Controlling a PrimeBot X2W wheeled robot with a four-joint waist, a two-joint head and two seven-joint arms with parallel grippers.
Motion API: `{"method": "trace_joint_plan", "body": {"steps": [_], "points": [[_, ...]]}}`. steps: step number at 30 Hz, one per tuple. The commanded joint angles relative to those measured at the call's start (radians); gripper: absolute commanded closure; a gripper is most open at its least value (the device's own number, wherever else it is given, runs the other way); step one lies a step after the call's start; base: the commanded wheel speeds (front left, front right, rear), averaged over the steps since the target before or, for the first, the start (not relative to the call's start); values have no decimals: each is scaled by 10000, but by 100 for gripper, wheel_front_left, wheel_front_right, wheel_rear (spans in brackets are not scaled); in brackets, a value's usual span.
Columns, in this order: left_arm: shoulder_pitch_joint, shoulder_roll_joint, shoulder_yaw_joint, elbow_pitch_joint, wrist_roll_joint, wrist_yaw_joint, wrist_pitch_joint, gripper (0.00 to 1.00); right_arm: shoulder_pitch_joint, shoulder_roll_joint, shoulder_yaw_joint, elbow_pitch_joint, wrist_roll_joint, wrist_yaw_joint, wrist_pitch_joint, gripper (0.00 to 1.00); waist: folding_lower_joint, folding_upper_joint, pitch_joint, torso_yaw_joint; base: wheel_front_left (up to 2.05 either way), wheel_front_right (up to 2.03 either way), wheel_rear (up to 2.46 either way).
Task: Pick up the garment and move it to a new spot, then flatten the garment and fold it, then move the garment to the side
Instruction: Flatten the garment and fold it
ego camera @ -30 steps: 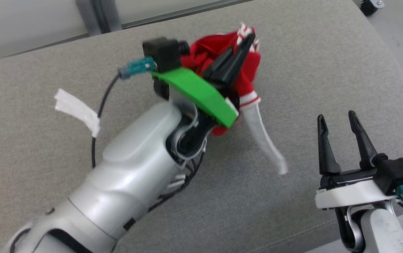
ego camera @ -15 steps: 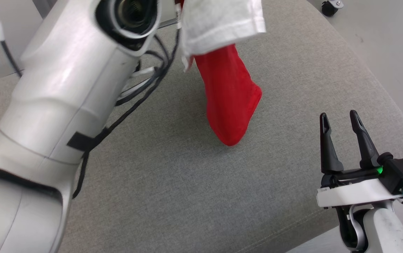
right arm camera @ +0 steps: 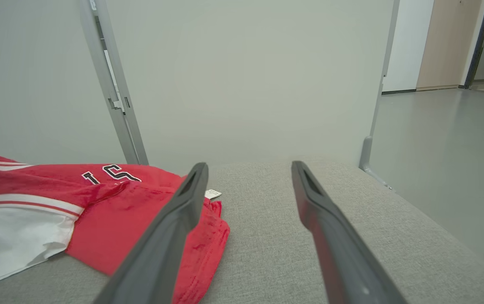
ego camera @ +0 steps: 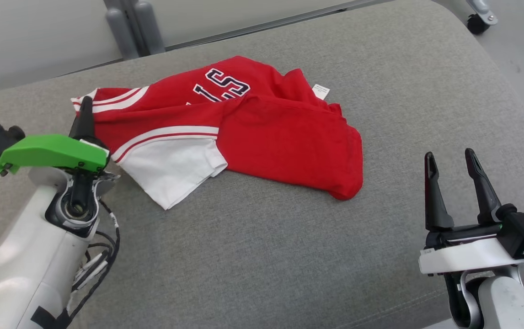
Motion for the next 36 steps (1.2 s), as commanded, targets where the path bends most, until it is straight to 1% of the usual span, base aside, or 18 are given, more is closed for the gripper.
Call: {"method": "trace_joint_plan", "body": {"steps": [1,3,5,7,8,9,11,12,14,15,17,18,20,22,25,29,33,36], "points": [[69,162,152,125,235,-122,-79,39,56,-3,44,-27,-94,-14,-5,0,0,1,112,377,0,0,0],[-7,309,276,454,835,-218,-76,0,18,-6,91,-18,-129,-15,-5,0,0,1,180,507,0,0,0],[-210,342,801,682,1705,-204,-80,0,-46,-9,50,-38,-131,-15,-5,0,0,1,233,594,0,0,0],[-191,218,1564,642,2768,-168,-73,0,-84,-9,-2,-73,-144,-15,-5,0,0,1,262,667,0,0,0],[-81,219,2100,499,3576,-45,-74,0,-68,-9,-46,-95,-161,-15,-5,0,0,1,262,710,0,0,0],[107,216,2510,337,4291,161,-74,0,-39,-7,-67,-104,-193,-15,-5,0,0,1,264,748,0,0,0],[674,123,3608,-301,6023,850,-74,0,43,-6,-114,-120,-251,-14,-5,0,0,1,262,830,0,0,0],[1079,-77,4298,-860,6969,1260,-64,0,89,-6,-149,-115,-286,-15,-5,0,0,1,253,868,0,0,0],[2084,-760,5213,-2010,8480,1573,-58,0,177,-7,-236,-100,-338,-15,-5,0,0,1,211,950,0,0,0],[2534,-1066,5469,-2469,8997,1565,-57,0,214,-9,-285,-102,-348,-14,-5,0,0,1,184,998,0,0,0],[3549,-1734,5789,-3332,10095,1325,-60,0,280,-6,-391,-110,-374,-14,-5,0,0,1,143,1145,0,0,0],[4035,-2040,5872,-3733,10656,1210,-66,0,279,-4,-434,-111,-379,-14,-5,0,0,1,129,1236,0,0,0],[4912,-2618,5709,-4122,11296,841,-64,0,304,0,-477,-146,-406,-14,-5,0,0,1,124,1408,0,0,0],[5491,-2917,5421,-4228,11690,490,-64,0,303,-7,-511,-183,-434,-15,-5,0,0,1,134,1590,0,0,0],[6009,-3057,4866,-3760,11883,190,-63,0,253,-3,-392,-233,-513,-14,-5,0,0,1,142,1785,0,0,0],[6071,-3103,3494,-2705,11258,-98,-64,0,173,-9,-288,-277,-588,-15,-5,0,0,1,190,1851,0,0,0],[5553,-3075,2391,-1961,10662,28,-66,0,94,-7,-322,-336,-658,-15,-5,0,0,1,324,1830,0,0,0],[5179,-3078,1962,-1409,10327,272,-66,0,65,-6,-349,-352,-711,-15,-5,0,0,1,440,1767,0,0,0]]}}
